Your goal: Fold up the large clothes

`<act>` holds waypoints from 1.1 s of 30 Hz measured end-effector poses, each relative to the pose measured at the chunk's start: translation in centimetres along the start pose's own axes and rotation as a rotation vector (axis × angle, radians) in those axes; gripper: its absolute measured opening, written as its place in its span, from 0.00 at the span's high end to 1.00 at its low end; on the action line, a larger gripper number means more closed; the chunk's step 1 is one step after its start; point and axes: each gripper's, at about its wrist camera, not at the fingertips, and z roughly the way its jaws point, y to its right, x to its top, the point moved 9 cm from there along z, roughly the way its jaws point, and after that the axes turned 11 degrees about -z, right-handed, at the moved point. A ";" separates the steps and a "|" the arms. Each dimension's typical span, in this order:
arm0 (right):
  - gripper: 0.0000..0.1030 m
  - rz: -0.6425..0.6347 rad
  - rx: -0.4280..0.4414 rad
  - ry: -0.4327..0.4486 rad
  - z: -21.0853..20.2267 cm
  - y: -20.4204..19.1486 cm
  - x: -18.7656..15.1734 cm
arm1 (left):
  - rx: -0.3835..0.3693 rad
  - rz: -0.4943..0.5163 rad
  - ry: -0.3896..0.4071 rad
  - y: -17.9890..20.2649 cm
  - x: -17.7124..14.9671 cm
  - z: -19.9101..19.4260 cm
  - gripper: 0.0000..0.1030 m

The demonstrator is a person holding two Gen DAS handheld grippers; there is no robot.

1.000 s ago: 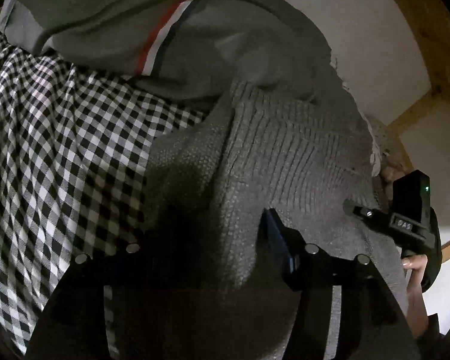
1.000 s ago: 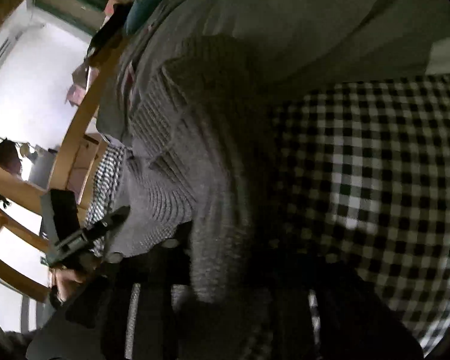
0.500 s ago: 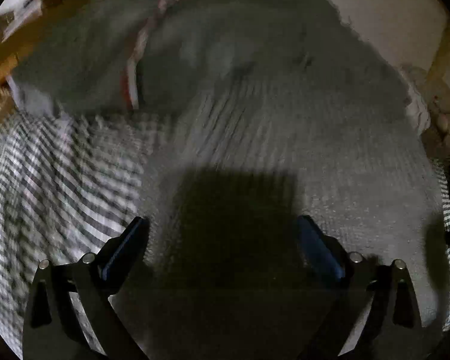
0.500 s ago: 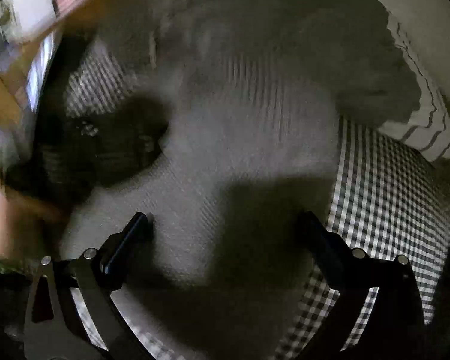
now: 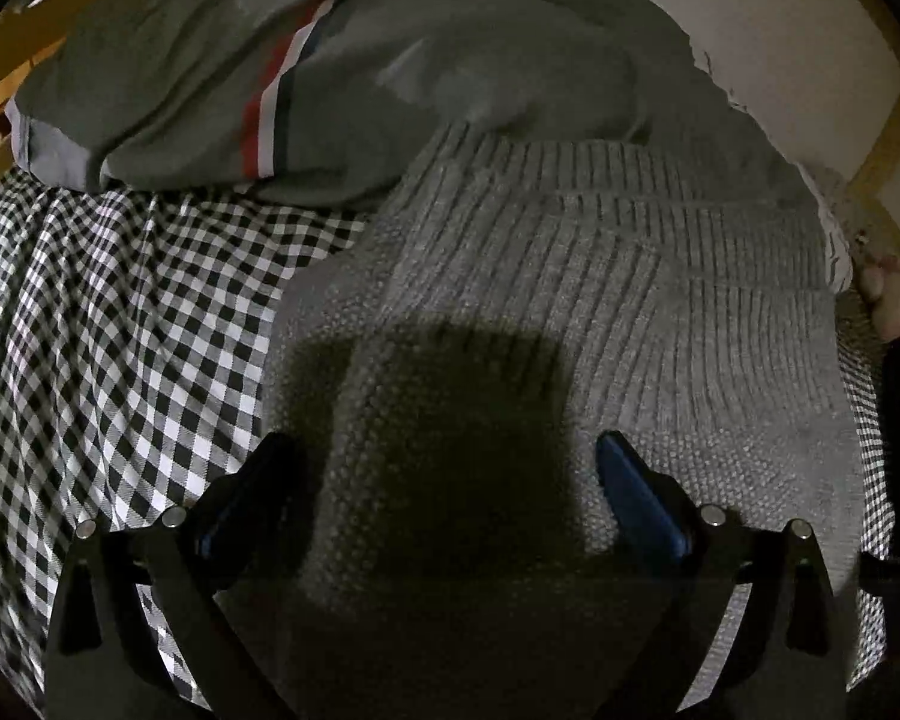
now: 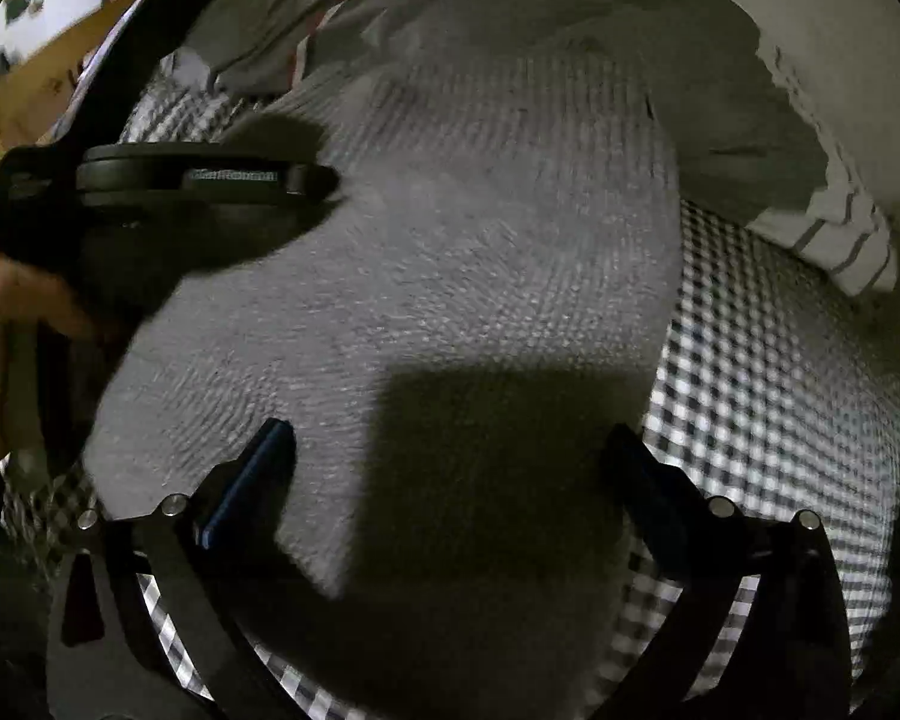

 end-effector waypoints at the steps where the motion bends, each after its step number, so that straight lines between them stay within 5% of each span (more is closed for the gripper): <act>1: 0.02 0.047 0.063 0.009 0.3 0.7 -0.3 | -0.002 -0.001 0.000 0.1 0.0 -0.1 0.04; 5: 0.02 0.093 0.150 0.016 0.5 1.4 -0.8 | 0.004 0.002 0.001 0.0 -0.4 0.6 0.04; 9: 0.03 0.204 0.156 0.114 -3.1 3.7 -1.1 | -0.030 -0.026 -0.015 0.1 -0.2 -0.6 0.05; 12: 0.03 0.392 0.278 0.208 -8.3 4.9 -3.6 | -0.191 -0.165 0.011 -0.5 -0.8 -5.5 0.05; 16: 0.03 0.510 0.354 0.216 -10.8 5.0 -7.8 | -0.314 -0.314 0.015 -1.3 -4.7 -10.9 0.05; 21: 0.03 0.633 0.493 0.177 -9.3 1.3 -11.7 | -0.422 -0.482 -0.076 -0.9 -11.3 -12.1 0.05; 25: 0.03 0.735 0.591 0.177 -7.8 -1.5 -12.7 | -0.475 -0.639 -0.066 -1.5 -14.3 -12.5 0.05; 33: 0.03 0.885 0.702 0.211 -6.5 -3.4 -12.5 | -0.553 -0.831 -0.104 -2.8 -16.4 -10.0 0.05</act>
